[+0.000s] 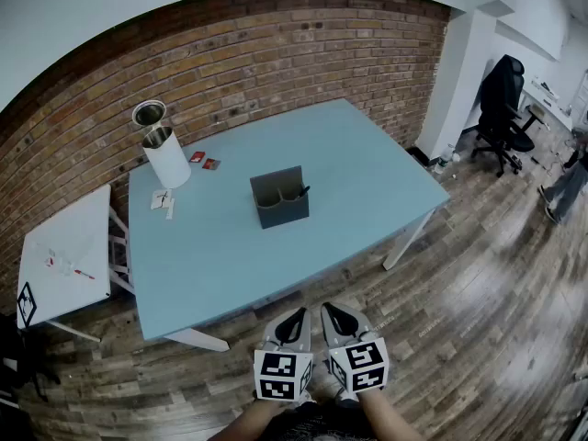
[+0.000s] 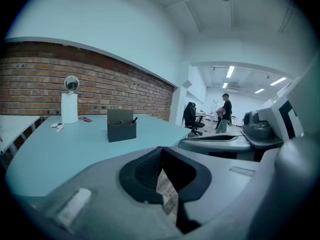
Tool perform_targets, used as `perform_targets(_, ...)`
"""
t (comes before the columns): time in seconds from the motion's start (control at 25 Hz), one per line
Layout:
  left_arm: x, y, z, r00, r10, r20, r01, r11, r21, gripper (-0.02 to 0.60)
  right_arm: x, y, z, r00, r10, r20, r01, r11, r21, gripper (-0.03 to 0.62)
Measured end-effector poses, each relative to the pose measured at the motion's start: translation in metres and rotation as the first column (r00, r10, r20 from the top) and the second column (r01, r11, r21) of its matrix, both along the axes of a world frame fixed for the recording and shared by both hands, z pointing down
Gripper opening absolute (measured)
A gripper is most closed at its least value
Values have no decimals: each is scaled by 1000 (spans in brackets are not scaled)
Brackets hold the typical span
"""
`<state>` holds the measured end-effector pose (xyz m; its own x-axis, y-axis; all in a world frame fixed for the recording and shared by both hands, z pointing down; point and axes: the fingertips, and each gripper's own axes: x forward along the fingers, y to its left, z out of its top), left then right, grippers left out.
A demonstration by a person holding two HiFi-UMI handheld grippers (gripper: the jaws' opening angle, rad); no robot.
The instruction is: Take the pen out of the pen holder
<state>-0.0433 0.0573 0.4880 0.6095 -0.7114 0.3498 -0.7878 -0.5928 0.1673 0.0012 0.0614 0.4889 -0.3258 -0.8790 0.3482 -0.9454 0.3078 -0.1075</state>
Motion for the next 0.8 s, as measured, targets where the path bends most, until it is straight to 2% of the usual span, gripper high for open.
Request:
perform_targets(0.4,-10,-13,3,1000,7,9,-7,1000,-12,-2,-9,-16,-3,1000,11,2,-11,1000,15,3)
perform_targets(0.8,-4,-59,8,1000,-13,27,13,1000,-5,-2,-2,-67,-3,1000,-14,7,13,999,32,3)
